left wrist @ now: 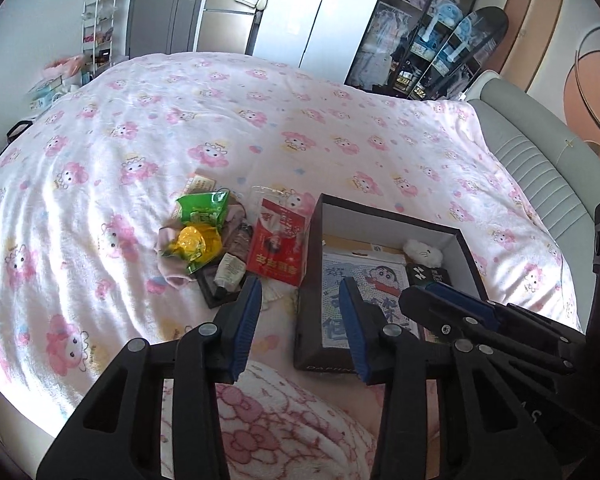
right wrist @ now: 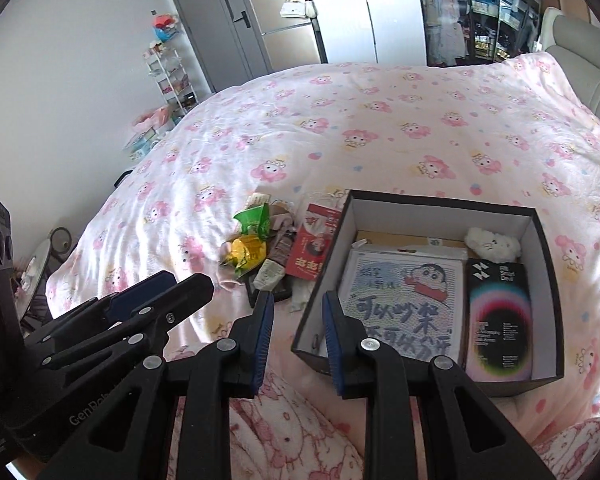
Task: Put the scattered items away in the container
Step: 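Withdraw the left gripper from the box toward the scattered items, then grasp the green-and-yellow corn snack bag with the left gripper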
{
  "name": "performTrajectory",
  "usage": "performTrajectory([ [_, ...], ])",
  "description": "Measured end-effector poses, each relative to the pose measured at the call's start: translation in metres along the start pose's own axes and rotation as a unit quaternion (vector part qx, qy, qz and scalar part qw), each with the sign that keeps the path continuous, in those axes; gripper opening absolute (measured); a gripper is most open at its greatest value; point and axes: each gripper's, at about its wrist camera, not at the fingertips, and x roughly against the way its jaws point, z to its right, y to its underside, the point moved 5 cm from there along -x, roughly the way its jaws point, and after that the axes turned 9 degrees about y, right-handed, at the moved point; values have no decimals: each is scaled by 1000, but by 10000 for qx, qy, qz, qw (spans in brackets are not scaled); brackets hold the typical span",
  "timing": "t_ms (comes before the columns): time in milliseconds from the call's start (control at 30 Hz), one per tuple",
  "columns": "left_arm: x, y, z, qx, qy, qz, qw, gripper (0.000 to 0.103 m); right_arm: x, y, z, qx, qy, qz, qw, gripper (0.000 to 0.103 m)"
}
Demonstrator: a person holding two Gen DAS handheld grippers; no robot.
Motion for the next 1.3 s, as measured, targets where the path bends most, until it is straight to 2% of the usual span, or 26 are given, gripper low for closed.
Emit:
performTrajectory([
  [67,2,1,-13,106,-7,12,9999,40,-8,-1,-11,129,-208,-72,9997,22],
  [133,2,-1,-29,195,-195,48,9996,40,-17,-2,-18,163,-602,-172,9979,22],
  [167,0,-1,-38,240,-307,45,9992,40,-24,-5,-17,85,-643,-214,9977,22],
  [267,-7,-3,-72,495,-513,-48,9974,40,-46,-15,-13,45,-416,-284,9987,22],
  [400,-26,-2,-118,920,-574,-174,9940,40,-79,-21,-28,313,-592,-525,9964,22],
  [567,-63,1,-164,1555,-355,-388,9864,40,-132,-26,-48,288,-770,-1109,9904,22],
  [667,-82,1,-191,2053,-380,-399,9771,40,-165,-31,-60,340,-762,-1403,9866,22],
  [833,-116,-8,-214,2226,-90,-677,9725,40,-219,-47,-70,4,-736,-1873,9795,22],
  [1000,-151,-36,-234,2292,129,-494,9720,40,-263,-51,-74,-190,-498,-2220,9736,24],
  [1133,-189,-44,-246,2490,499,-681,9648,40,-281,-40,-81,-287,-711,-2473,9659,28],
  [1233,-213,-38,-248,2545,532,-939,9610,43,-286,-42,-83,-346,-828,-2416,9662,34],
  [1300,-218,-35,-250,2590,550,-966,9595,45,-292,-41,-85,-410,-869,-2556,9620,38],
])
